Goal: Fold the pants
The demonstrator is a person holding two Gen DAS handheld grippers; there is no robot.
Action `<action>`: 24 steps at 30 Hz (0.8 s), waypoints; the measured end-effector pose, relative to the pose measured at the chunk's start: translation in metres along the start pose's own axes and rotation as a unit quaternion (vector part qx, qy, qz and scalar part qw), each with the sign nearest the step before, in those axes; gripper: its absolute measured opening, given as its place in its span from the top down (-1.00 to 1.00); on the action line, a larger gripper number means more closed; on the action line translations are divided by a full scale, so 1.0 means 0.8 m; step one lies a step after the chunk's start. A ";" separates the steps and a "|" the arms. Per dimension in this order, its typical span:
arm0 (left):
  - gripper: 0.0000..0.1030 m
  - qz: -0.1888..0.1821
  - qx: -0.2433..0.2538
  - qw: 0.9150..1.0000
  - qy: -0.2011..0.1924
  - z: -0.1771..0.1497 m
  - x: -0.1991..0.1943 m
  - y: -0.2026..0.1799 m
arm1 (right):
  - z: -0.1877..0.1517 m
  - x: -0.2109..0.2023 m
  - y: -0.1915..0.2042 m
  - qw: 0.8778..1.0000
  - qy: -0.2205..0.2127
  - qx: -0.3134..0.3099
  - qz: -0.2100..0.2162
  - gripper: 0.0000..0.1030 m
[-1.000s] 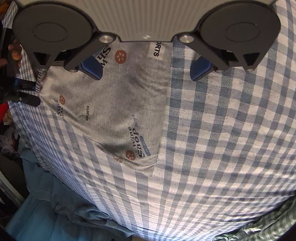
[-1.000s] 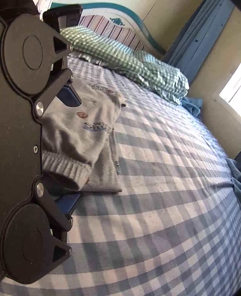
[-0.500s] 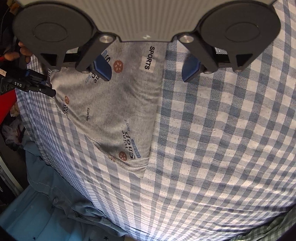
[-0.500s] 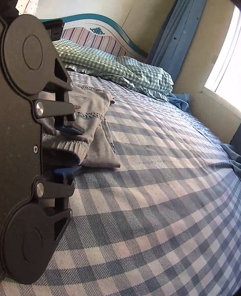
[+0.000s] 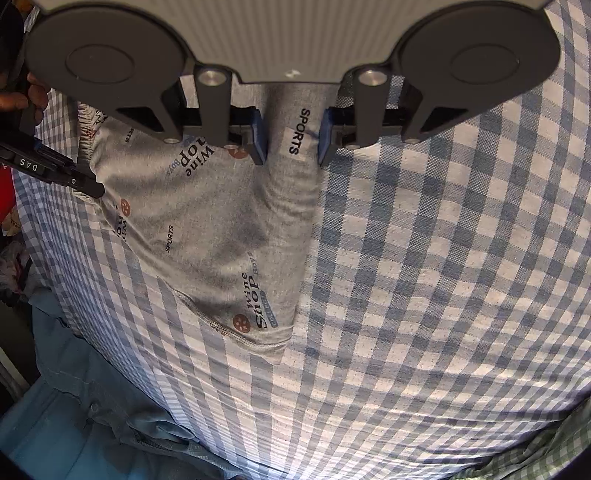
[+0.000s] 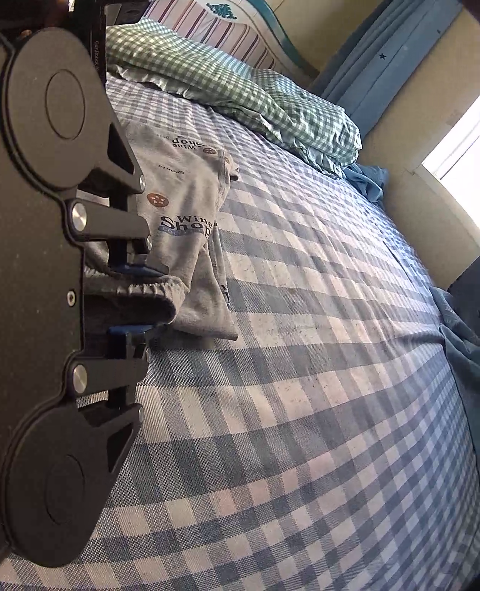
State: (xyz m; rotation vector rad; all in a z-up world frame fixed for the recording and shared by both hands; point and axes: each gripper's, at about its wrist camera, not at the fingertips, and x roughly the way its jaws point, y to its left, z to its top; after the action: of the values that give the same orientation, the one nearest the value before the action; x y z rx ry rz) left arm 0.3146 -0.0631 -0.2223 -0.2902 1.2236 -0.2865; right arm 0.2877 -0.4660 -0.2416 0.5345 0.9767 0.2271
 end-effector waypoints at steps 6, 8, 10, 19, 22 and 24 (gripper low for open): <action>0.38 -0.002 -0.005 1.000 0.004 -0.002 -0.003 0.004 | 0.000 0.002 -0.007 1.000 0.004 0.015 -0.002 0.30; 0.38 -0.001 -0.008 1.000 0.006 0.000 0.000 0.003 | 0.000 0.002 -0.011 1.000 0.007 0.028 0.005 0.24; 0.31 0.000 -0.016 1.000 0.008 0.001 0.002 0.003 | 0.000 0.001 -0.015 0.999 0.009 0.036 0.013 0.16; 0.30 0.007 -0.027 1.000 0.008 -0.001 0.006 0.001 | -0.005 0.006 -0.002 1.000 0.003 0.030 0.001 0.03; 0.35 0.008 -0.031 0.999 0.009 0.000 0.007 0.000 | -0.011 0.006 0.001 0.999 -0.008 0.038 -0.006 0.16; 0.37 0.011 -0.031 0.999 0.009 0.000 0.007 -0.001 | -0.013 0.006 0.001 0.999 -0.013 0.045 -0.010 0.22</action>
State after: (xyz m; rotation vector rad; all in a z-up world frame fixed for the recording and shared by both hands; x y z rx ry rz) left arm 0.3164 -0.0658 -0.2266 -0.3278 1.2549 -0.2327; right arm 0.2814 -0.4600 -0.2495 0.6097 0.9694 0.1587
